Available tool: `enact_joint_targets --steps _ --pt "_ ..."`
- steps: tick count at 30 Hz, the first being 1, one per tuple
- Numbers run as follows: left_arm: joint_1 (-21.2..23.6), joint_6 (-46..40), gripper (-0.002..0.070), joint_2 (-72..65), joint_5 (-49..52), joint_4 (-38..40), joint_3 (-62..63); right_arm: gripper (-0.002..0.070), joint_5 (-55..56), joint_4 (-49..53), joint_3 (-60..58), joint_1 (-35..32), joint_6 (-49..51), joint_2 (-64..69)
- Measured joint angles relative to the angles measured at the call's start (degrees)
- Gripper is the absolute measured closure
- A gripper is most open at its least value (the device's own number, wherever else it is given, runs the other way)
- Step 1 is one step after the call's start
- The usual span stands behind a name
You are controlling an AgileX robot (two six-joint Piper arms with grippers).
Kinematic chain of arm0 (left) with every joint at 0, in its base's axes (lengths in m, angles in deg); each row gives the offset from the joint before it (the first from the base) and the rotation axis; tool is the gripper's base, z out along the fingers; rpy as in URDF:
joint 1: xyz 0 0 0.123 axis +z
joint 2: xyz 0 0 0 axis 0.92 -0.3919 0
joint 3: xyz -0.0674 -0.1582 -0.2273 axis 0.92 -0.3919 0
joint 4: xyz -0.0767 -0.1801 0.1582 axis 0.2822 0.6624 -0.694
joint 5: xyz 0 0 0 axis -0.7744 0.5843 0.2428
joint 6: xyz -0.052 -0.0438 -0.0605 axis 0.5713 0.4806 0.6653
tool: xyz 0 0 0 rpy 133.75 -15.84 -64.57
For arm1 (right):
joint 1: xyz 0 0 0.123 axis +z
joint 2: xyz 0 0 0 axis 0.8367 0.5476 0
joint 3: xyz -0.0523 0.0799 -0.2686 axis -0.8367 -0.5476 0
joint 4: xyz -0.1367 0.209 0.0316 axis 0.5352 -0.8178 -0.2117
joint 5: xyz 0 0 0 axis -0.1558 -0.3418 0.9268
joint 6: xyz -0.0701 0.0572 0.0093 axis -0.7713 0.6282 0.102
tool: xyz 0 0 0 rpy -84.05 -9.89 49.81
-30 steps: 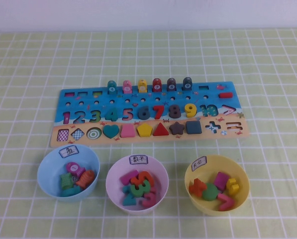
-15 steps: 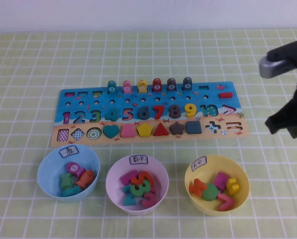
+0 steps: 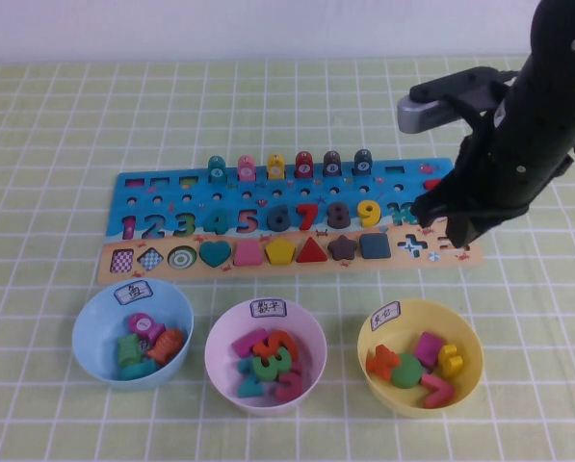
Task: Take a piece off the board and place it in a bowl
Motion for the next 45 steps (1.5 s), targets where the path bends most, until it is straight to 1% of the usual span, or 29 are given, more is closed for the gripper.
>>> enact_joint_targets --steps 4,8,11,13,14,15,17,18,19,20,23,28,35,45 --pt "0.00 0.00 0.0679 0.00 0.00 0.00 0.00 0.0694 0.00 -1.08 2.81 0.89 -1.50 3.34" --pt "0.00 0.00 0.0679 0.00 0.00 0.00 0.00 0.0689 0.00 3.48 5.19 4.14 -1.84 6.28" --pt "0.00 0.00 0.0679 0.00 0.00 0.00 0.00 0.0640 -0.03 6.68 7.04 6.40 -1.87 8.92" --pt "0.00 0.00 0.0679 0.00 0.00 0.00 0.00 0.0552 -0.03 6.79 8.73 7.15 -1.87 10.89" --pt "0.00 0.00 0.0679 0.00 0.00 0.00 0.00 0.0478 -0.03 6.88 9.87 7.26 -1.41 12.05" --pt "0.00 0.00 0.0679 0.00 0.00 0.00 0.00 0.0423 -0.03 6.92 11.13 7.36 -0.75 12.99" --pt "0.00 0.00 0.0679 0.00 0.00 0.00 0.00 0.0292 -0.03 7.40 13.86 7.36 1.76 15.31" --pt "0.00 0.00 0.0679 0.00 0.00 0.00 0.00 0.0259 -0.03 7.71 14.72 7.36 2.61 16.20" --pt "0.00 0.00 0.0679 0.00 0.00 0.00 0.00 0.0211 -0.03 8.24 16.43 7.36 4.14 17.44" --pt "0.00 0.00 0.0679 0.00 0.00 0.00 0.00 0.0189 -0.03 8.55 17.80 7.36 5.03 18.46" --pt "0.00 0.00 0.0679 0.00 0.00 0.00 0.00 0.0178 -0.03 9.00 21.37 7.36 6.20 20.99" --pt "0.00 0.00 0.0679 0.00 0.00 0.00 0.00 0.0204 -0.03 7.56 24.80 6.39 8.71 25.37" --pt "0.00 0.00 0.0679 0.00 0.00 0.00 0.00 0.0210 -0.03 5.61 24.91 2.98 9.66 27.98" --pt "0.00 0.00 0.0679 0.00 0.00 0.10 0.00 0.0210 -0.03 5.34 25.47 2.48 9.87 28.99"
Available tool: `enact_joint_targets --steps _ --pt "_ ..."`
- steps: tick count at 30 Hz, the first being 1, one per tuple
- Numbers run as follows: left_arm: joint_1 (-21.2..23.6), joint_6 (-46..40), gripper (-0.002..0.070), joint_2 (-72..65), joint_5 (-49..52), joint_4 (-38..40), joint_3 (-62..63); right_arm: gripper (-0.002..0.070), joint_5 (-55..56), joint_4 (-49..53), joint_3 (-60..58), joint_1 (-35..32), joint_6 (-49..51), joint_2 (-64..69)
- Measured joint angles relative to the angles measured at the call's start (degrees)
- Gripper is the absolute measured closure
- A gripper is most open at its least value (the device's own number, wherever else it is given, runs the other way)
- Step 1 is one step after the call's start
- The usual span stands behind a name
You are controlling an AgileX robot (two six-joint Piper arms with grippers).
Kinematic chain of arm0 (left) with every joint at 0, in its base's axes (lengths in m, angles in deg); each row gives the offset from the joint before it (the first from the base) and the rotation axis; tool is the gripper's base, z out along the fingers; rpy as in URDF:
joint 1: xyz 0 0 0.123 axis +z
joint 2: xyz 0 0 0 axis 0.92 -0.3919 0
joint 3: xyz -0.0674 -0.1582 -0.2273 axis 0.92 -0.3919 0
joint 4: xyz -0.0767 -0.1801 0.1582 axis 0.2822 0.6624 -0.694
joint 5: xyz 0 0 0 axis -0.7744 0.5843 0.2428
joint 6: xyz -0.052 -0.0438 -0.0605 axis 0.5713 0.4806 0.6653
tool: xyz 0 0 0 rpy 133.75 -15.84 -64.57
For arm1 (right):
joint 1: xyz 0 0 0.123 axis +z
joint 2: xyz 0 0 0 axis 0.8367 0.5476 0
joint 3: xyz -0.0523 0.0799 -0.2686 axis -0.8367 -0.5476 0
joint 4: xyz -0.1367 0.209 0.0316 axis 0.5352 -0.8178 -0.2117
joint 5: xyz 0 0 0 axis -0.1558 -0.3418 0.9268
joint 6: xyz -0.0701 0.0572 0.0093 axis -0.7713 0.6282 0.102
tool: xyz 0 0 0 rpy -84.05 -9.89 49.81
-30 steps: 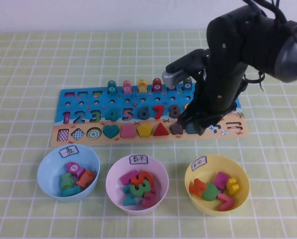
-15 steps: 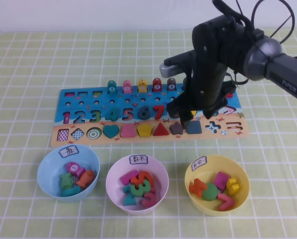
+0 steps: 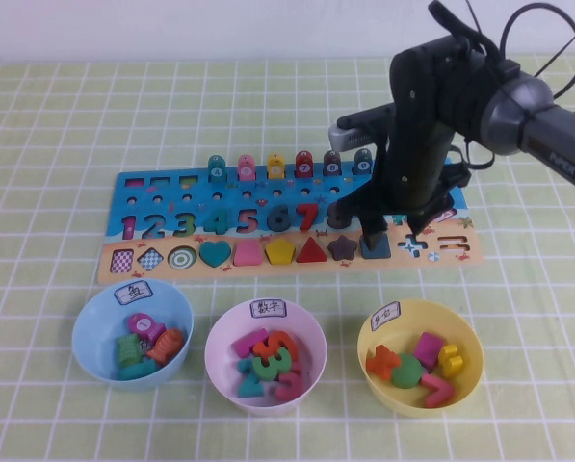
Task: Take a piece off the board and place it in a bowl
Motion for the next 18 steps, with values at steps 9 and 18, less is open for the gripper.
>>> enact_joint_targets --steps 9,18 --pt "0.00 0.00 0.0679 0.00 0.00 0.00 0.00 0.0210 0.00 -3.37 0.00 0.00 -1.04 2.00" --pt "0.00 0.00 0.0679 0.00 0.00 0.00 0.00 0.0212 0.00 -2.94 0.00 0.00 -1.13 2.04"
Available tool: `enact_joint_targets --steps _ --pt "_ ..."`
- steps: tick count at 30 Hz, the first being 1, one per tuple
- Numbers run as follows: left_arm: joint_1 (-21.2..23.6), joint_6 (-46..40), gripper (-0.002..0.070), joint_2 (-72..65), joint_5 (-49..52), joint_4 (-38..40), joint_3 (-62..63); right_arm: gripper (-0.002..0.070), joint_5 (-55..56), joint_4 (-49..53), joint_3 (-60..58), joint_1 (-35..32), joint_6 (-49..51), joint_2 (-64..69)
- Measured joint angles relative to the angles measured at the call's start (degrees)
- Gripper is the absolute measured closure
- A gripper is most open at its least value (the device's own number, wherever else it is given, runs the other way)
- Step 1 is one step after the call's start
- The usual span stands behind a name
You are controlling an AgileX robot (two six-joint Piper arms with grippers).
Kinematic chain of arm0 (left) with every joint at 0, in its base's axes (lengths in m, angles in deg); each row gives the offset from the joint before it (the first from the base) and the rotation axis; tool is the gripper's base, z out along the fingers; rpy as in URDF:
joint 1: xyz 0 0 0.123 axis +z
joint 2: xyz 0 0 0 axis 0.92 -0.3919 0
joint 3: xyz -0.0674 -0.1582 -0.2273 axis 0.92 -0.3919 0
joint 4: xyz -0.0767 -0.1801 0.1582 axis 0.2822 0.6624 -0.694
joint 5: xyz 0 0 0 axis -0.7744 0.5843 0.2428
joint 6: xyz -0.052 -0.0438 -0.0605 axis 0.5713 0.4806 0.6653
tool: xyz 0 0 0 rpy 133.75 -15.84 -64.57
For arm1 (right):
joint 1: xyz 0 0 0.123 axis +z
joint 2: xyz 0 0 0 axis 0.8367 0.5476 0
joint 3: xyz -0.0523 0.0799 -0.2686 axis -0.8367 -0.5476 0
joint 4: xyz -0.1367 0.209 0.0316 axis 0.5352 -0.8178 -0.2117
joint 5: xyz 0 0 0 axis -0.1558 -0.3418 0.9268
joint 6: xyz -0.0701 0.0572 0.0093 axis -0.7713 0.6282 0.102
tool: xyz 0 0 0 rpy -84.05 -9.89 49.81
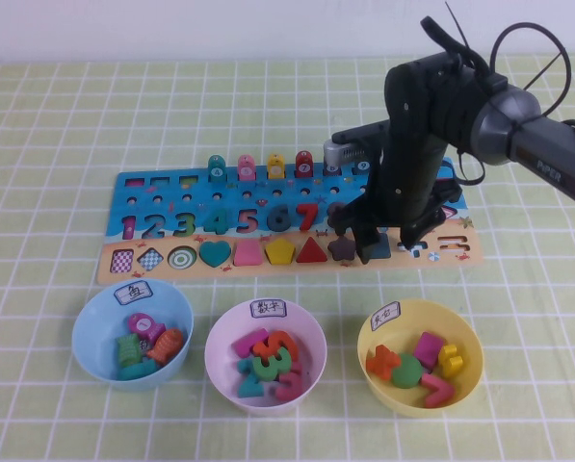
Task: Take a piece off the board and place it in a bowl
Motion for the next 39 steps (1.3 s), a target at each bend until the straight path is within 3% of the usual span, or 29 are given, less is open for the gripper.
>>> enact_joint_targets --steps 13,23,39 --pt "0.00 0.00 0.0679 0.00 0.00 0.00 0.00 0.0232 0.00 0.51 0.00 0.00 0.24 0.91" --pt "0.00 0.00 0.0679 0.00 0.00 0.00 0.00 0.0377 0.00 -0.68 0.13 0.00 1.36 0.91" --pt "0.00 0.00 0.0680 0.00 0.00 0.13 0.00 0.0377 0.00 -0.78 0.13 0.00 1.49 0.91"
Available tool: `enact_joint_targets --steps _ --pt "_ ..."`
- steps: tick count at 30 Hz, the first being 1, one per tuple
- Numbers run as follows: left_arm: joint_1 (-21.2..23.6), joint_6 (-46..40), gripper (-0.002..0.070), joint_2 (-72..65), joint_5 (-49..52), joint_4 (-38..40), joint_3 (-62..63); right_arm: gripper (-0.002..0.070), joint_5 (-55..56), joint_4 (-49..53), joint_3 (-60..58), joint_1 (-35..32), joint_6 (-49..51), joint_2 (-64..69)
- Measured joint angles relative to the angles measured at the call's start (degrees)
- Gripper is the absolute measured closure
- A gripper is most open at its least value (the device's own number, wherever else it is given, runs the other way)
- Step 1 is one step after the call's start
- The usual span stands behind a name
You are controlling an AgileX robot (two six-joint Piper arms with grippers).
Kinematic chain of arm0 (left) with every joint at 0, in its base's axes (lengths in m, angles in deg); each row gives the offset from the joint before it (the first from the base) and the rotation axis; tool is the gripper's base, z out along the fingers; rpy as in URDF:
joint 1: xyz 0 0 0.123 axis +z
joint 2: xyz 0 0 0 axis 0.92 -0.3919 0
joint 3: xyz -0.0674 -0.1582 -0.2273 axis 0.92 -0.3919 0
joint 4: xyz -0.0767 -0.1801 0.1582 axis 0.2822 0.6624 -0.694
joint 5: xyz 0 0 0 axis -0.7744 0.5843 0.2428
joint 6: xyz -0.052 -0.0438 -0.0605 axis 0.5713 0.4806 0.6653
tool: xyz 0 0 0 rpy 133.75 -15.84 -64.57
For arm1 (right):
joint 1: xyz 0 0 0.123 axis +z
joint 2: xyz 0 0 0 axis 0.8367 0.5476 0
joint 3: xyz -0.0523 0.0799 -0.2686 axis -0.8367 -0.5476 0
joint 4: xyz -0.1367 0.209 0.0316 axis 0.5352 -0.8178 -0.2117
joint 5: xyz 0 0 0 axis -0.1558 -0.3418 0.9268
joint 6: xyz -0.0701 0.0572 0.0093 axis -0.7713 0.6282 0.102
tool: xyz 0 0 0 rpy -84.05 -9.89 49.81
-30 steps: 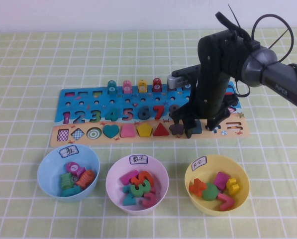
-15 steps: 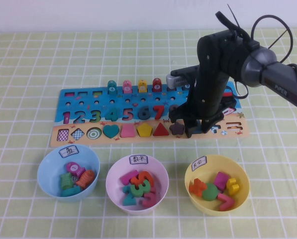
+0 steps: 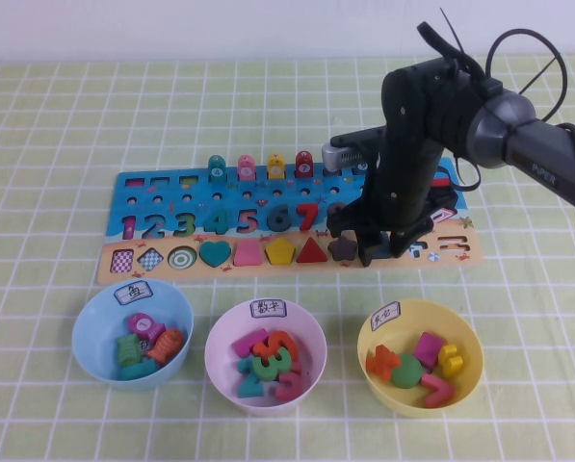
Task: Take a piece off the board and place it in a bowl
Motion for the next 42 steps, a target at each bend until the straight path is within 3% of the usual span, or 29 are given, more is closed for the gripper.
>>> enact_joint_targets --steps 32,42 --pt "0.00 0.00 0.0680 0.00 0.00 0.03 0.00 0.0378 -0.04 -0.76 3.76 0.00 -1.11 0.12" --pt "0.00 0.00 0.0680 0.00 0.00 0.03 0.00 0.0379 -0.15 -2.00 3.01 1.32 -5.32 -9.95"
